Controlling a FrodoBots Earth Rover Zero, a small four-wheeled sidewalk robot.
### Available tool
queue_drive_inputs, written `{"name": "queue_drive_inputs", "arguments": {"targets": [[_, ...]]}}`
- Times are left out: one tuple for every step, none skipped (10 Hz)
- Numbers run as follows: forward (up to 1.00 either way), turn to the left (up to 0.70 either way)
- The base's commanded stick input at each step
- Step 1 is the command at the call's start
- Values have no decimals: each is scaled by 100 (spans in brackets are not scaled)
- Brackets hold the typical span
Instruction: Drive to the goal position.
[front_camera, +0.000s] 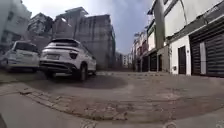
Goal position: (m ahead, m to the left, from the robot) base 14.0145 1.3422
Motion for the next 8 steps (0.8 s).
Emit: {"name": "queue_drive_inputs", "arguments": {"targets": [[100, 6], [100, 6], [90, 5], [32, 2], [100, 6], [100, 6], [100, 6], [100, -23]]}}
